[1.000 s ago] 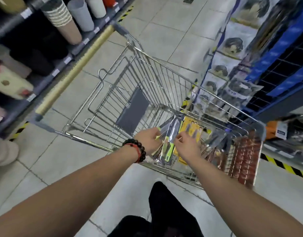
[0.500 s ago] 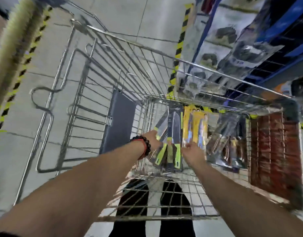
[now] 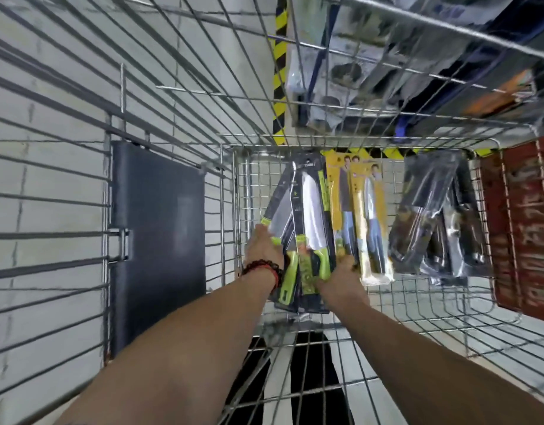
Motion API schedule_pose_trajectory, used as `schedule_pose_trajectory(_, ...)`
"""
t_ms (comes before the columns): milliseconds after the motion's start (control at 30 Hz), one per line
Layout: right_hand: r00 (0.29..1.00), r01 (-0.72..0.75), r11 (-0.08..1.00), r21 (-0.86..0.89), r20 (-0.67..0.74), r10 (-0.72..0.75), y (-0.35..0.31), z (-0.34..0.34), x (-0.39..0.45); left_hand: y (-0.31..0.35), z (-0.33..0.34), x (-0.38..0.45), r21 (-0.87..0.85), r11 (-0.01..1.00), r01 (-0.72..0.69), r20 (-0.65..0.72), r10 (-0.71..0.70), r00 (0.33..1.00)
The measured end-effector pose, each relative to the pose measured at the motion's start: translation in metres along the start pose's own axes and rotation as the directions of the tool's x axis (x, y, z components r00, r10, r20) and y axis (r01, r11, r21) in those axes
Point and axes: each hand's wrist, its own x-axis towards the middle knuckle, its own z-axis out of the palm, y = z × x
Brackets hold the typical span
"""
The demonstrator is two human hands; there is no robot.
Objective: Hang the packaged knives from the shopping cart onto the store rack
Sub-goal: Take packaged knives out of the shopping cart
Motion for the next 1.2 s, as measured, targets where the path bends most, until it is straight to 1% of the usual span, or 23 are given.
schedule_pose_trajectory(67, 1.0, 0.021, 1.0, 0.01, 0.001, -0.021, -0.001, -0.004, -0.003, 0.001, -0.002, -0.001, 0.042, 0.999, -0.021, -0.083, 0.024, 0.996)
schedule_pose_trajectory(100, 0.999, 0.046, 0.998, 0.033, 0.008, -0.046, -0.003, -0.007, -0.006, 0.004, -0.003, -0.002, 0.066, 0.997, -0.026, -0.097, 0.032, 0.995)
schedule_pose_trajectory(133, 0.997, 0.072, 0.996, 0.06, 0.017, -0.073, -0.004, -0.01, -0.01, 0.008, -0.004, -0.001, 0.088, 0.996, -0.014, -0.087, 0.021, 0.996)
schedule_pose_trajectory(233, 0.989, 0.14, 0.983, 0.118, 0.029, -0.144, -0.01, -0.016, -0.016, 0.016, -0.01, 0.0, 0.071, 0.992, 0.106, -0.028, -0.104, 0.994)
schedule_pose_trajectory(267, 0.989, 0.142, 0.977, 0.157, 0.027, -0.148, -0.013, -0.02, -0.02, 0.019, -0.012, 0.0, 0.068, 0.992, 0.11, -0.028, -0.109, 0.994)
schedule_pose_trajectory(367, 0.989, 0.114, 0.946, 0.304, 0.053, -0.136, -0.017, -0.031, -0.026, 0.024, -0.015, 0.005, 0.153, 0.988, 0.02, -0.033, -0.015, 0.999)
schedule_pose_trajectory(500, 0.98, 0.149, 0.896, 0.419, 0.056, -0.189, -0.011, -0.04, -0.026, 0.033, -0.016, 0.019, 0.094, 0.995, -0.017, 0.003, 0.017, 1.0)
schedule_pose_trajectory(567, 0.975, 0.145, 0.877, 0.458, 0.087, -0.206, -0.005, -0.043, -0.02, 0.037, -0.012, 0.026, 0.127, 0.991, -0.035, 0.007, 0.034, 0.999)
schedule_pose_trajectory(733, 0.976, 0.099, 0.864, 0.494, 0.121, -0.182, 0.006, -0.045, -0.015, 0.038, -0.008, 0.032, 0.146, 0.989, 0.014, -0.042, -0.007, 0.999)
schedule_pose_trajectory(833, 0.971, 0.104, 0.846, 0.523, 0.132, -0.2, 0.004, -0.046, -0.016, 0.033, -0.007, 0.035, 0.214, 0.977, -0.007, -0.06, 0.02, 0.998)
schedule_pose_trajectory(900, 0.969, 0.118, 0.823, 0.556, 0.117, -0.217, 0.002, -0.047, -0.018, 0.033, -0.006, 0.035, 0.228, 0.974, -0.011, -0.062, 0.026, 0.998)
schedule_pose_trajectory(1000, 0.974, 0.144, 0.803, 0.579, 0.061, -0.219, 0.001, -0.052, -0.022, 0.033, -0.001, 0.032, 0.164, 0.986, 0.027, -0.107, -0.01, 0.994)
schedule_pose_trajectory(1067, 0.977, 0.144, 0.821, 0.552, 0.053, -0.208, 0.001, -0.055, -0.024, 0.033, 0.003, 0.028, 0.101, 0.993, 0.055, -0.128, -0.042, 0.991)
schedule_pose_trajectory(1167, 0.976, 0.152, 0.846, 0.511, 0.058, -0.21, 0.004, -0.06, -0.022, 0.033, 0.008, 0.023, 0.111, 0.994, 0.014, -0.099, -0.003, 0.995)
schedule_pose_trajectory(1200, 0.977, 0.157, 0.854, 0.497, 0.05, -0.208, 0.005, -0.062, -0.023, 0.035, 0.007, 0.023, 0.103, 0.994, 0.018, -0.084, -0.009, 0.996)
